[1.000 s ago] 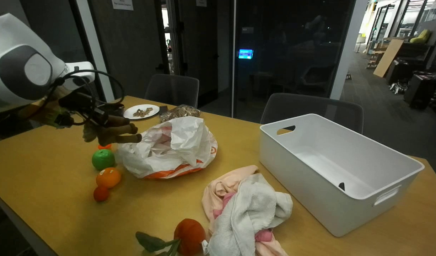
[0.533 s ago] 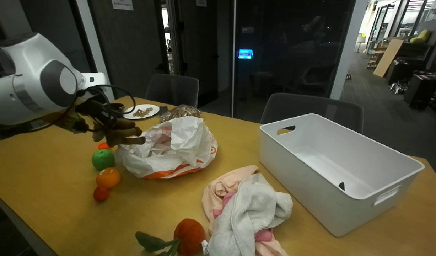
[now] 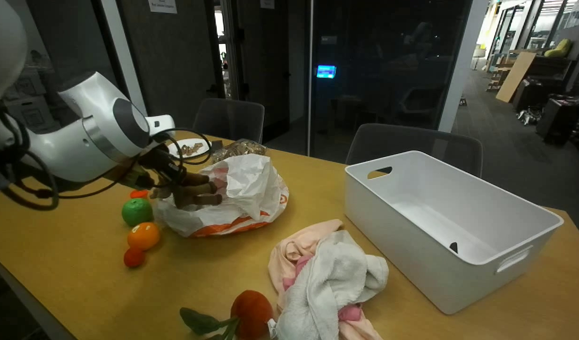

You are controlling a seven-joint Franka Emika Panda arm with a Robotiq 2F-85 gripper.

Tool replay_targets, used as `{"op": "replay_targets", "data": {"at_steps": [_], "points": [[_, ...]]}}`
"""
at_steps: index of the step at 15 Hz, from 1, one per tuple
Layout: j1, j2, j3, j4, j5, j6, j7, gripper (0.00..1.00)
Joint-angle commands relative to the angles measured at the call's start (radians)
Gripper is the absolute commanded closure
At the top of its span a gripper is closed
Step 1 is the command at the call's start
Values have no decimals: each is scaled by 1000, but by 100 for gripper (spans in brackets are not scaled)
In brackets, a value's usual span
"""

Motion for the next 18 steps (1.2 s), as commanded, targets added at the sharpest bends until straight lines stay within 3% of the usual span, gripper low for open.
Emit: {"op": "replay_targets", "data": {"at_steps": [1,5,8,9,10,12,18], "points": [[-10,72,-34,59,-128,12,92,90],[5,98,-87,94,-331,13,209,89],[4,131,-101,104,-419,-5,279,88],[3,142,-104,100,-430,-10,290,80],[2,151,-106,95,-432,-14,296,62],[-4,161,-104,84,-415,6,284,53],[-22,49,-71,35,-308,49,218,6]]}}
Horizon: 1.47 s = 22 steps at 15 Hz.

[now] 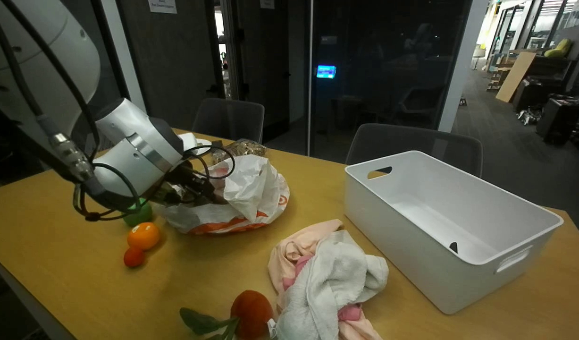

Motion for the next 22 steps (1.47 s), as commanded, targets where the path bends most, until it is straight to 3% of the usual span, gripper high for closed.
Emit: {"op": "replay_targets", "data": {"at_steps": [1,2,3,4,5,9,11,12,15,18,22], "points": [[-17,-111,29,-42,97,30,-58,1],[-20,-133,46,-60,174,21,-116,0],[98,-157,-60,-77,275,30,-191,0],[-5,-164,68,-105,360,23,-263,0],[10,-171,77,-122,445,27,-330,0],[33,-174,227,-203,794,50,-619,1],[54,-250,284,-231,960,48,-740,0],[194,-310,164,-246,1003,77,-760,0],[286,-429,97,-251,1063,23,-820,0],[316,-523,36,-278,1026,-118,-852,0],[321,-592,6,-342,997,-242,-884,0]]}}
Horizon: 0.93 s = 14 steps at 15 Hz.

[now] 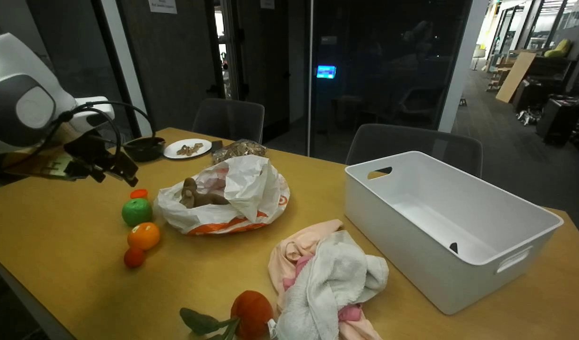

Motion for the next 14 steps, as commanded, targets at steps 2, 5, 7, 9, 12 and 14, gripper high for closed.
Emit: {"op": "replay_targets", "data": {"at_steps": [2,5,7,9,12,14], "points": [[33,-59,-35,-98,-7,-50,-50,0],[49,-24,-32,-149,2,-14,-54,0],[50,13,-28,-162,-4,-1,-45,0],[47,49,-29,-174,-7,68,-42,0],[31,115,-14,-160,-32,156,-19,0],[22,161,-8,-148,-53,200,-14,0]]}}
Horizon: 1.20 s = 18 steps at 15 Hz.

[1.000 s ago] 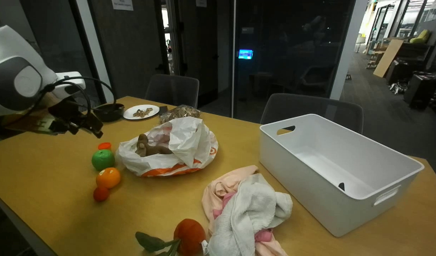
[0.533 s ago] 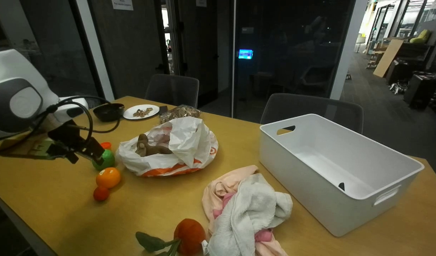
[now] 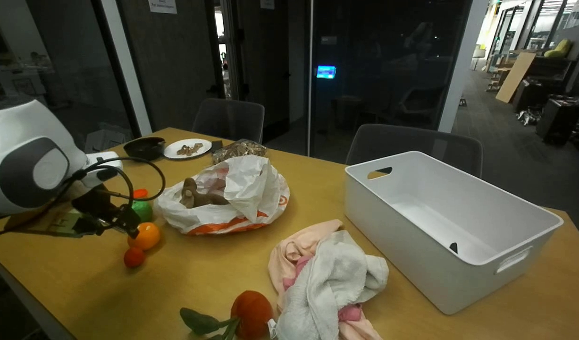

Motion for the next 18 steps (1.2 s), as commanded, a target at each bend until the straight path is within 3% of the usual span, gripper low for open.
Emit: {"op": "replay_targets", "data": {"at_steps": [1,8,16,18], "points": [[-28,82,15,30,-73,90,39,0],[-129,184,55,82,-316,150,162,0],[-126,290,38,142,-427,153,252,0],[-125,305,28,153,-468,154,268,25]]}}
